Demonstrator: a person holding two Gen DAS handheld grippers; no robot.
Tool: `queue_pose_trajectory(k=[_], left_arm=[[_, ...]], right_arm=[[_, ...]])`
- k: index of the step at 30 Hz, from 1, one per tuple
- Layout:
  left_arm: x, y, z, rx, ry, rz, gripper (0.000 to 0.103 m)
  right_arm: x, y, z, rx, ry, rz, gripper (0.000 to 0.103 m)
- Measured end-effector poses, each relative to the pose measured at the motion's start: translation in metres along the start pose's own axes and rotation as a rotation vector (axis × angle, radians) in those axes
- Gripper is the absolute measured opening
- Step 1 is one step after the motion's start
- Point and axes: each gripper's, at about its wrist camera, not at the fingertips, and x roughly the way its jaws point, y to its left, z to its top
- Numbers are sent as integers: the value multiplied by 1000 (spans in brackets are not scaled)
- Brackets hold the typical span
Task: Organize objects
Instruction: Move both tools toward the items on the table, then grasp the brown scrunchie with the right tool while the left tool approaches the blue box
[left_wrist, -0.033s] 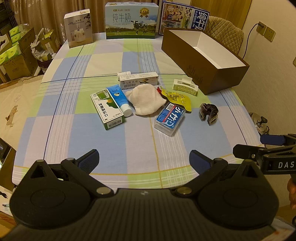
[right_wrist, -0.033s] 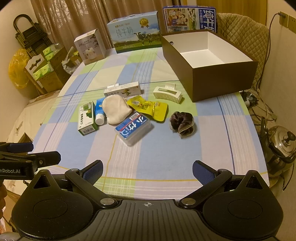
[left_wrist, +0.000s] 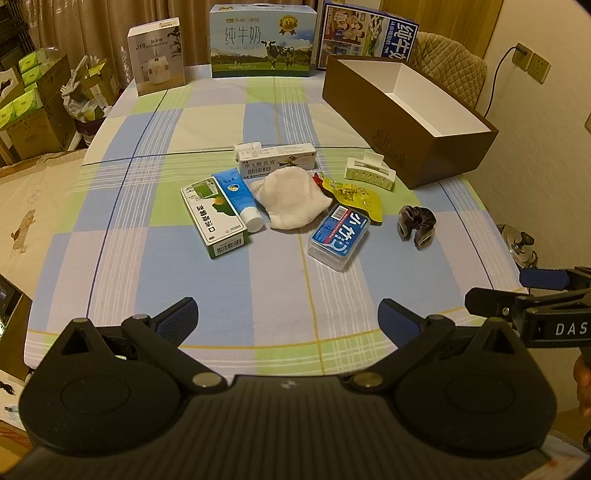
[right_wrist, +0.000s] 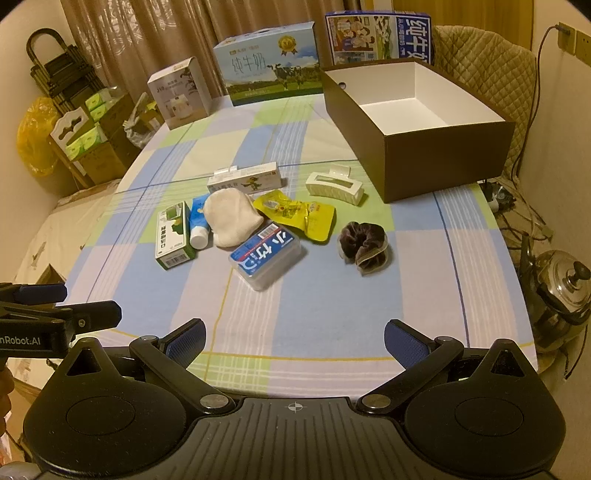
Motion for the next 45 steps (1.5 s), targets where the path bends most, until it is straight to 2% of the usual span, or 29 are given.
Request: queue_pose_trajectory(k=[12, 34, 38, 45], left_arm=[[6, -4, 2, -4, 3, 0, 102], [30, -21, 30, -17, 32, -8, 102], [36, -26, 36, -17, 35, -11, 102], [50, -33, 46, -10, 26, -27, 102]], right_arm=[[4, -5, 4, -2, 10, 4, 101], [18, -36, 29, -17, 32, 31, 101], [22, -52, 38, -3, 34, 54, 89], [33, -74, 48, -24, 6, 68, 85]])
